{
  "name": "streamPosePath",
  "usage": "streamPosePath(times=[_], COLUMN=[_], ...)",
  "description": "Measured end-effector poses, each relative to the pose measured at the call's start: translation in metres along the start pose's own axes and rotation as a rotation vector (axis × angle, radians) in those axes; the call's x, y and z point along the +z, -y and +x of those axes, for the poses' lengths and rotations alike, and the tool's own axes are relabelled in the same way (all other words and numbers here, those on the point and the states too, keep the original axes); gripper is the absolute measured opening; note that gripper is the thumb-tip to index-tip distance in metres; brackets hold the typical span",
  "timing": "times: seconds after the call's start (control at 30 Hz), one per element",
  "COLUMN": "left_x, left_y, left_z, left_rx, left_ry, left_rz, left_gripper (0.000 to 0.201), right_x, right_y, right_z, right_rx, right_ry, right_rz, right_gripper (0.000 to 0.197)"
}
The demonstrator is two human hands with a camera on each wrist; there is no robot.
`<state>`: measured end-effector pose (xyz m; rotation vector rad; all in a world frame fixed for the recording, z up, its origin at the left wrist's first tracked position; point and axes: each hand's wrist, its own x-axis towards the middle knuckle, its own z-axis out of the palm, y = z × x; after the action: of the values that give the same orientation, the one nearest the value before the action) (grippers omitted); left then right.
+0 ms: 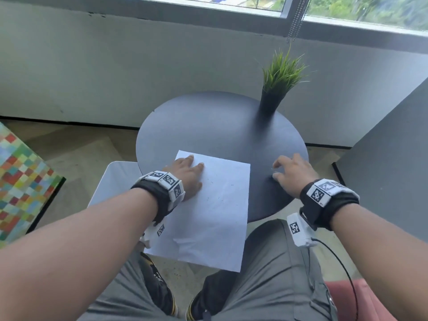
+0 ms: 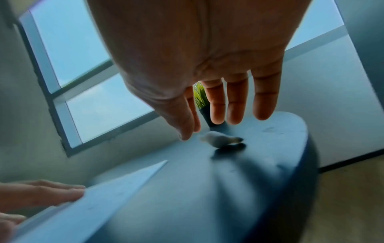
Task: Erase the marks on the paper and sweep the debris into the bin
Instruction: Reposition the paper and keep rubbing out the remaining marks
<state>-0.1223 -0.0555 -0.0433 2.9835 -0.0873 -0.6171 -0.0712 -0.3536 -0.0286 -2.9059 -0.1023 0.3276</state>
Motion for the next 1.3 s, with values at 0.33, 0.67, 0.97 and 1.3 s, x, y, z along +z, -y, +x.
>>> streamPosePath(times=[0.33,0.67,0.97,1.3], left_x=[0.010,0.001,-0.079,-0.089], left_y=[0.058,0.064,0.036,0.025], left_z=[-0.042,-0.065,-0.067,-0.084], left_rx=[-0.430,-0.330,0.129,0.215], left_ry=[-0.242,-0.134,-0.547,-0.558], left_rz=[-0.446,-1.258,-1.567,-1.632], left_gripper=[0.046,0.010,0.019,0.004], right_x=[0.039,0.033,-0.054,-0.073], right_y=[0.069,0.086,0.065,0.072], right_z=[-0.069,-0.061,-0.052,-0.066], right_rx=[-0.165,-0.146,-0.062,-0.232], right_ry=[0.232,0.259,-0.049,-0.222], right_rz=[0.110,0.100,0.834,0.993], right_gripper=[0.022,0.038,0.039,0.009])
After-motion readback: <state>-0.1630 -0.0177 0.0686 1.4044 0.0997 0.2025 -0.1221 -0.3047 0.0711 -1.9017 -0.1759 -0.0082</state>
